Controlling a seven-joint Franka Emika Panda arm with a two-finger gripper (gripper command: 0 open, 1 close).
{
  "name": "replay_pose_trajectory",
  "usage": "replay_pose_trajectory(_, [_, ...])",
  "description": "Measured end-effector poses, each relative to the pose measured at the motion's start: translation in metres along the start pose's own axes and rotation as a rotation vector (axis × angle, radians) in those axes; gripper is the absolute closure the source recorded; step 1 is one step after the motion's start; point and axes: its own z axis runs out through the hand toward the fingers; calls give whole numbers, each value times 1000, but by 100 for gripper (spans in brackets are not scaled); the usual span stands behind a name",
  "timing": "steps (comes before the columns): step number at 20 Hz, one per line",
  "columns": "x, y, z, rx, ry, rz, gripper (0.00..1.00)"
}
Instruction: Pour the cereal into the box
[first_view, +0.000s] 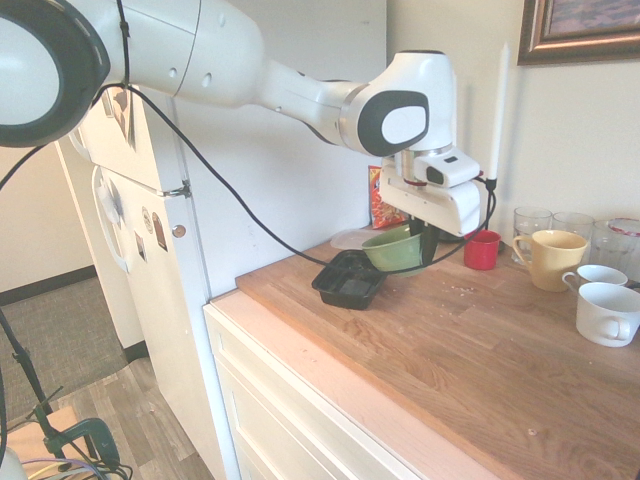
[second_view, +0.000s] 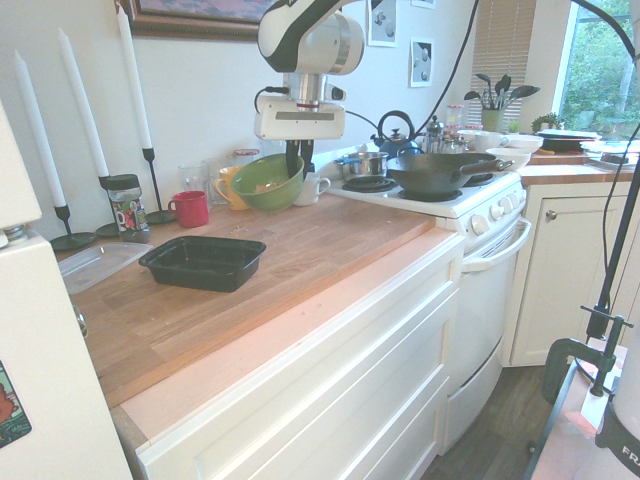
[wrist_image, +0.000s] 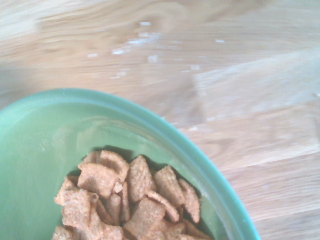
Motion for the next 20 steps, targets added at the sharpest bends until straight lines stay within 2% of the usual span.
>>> replay_pose_trajectory(2, [-25, -20, -7, -41, 57, -23, 100])
replay_pose_trajectory(6, [-71, -52, -4, -158, 245, -73, 100])
replay_pose_trajectory(14, [-119, -76, 10, -349, 534, -174, 100])
replay_pose_trajectory(20, [-162, -101, 29, -433, 666, -270, 100])
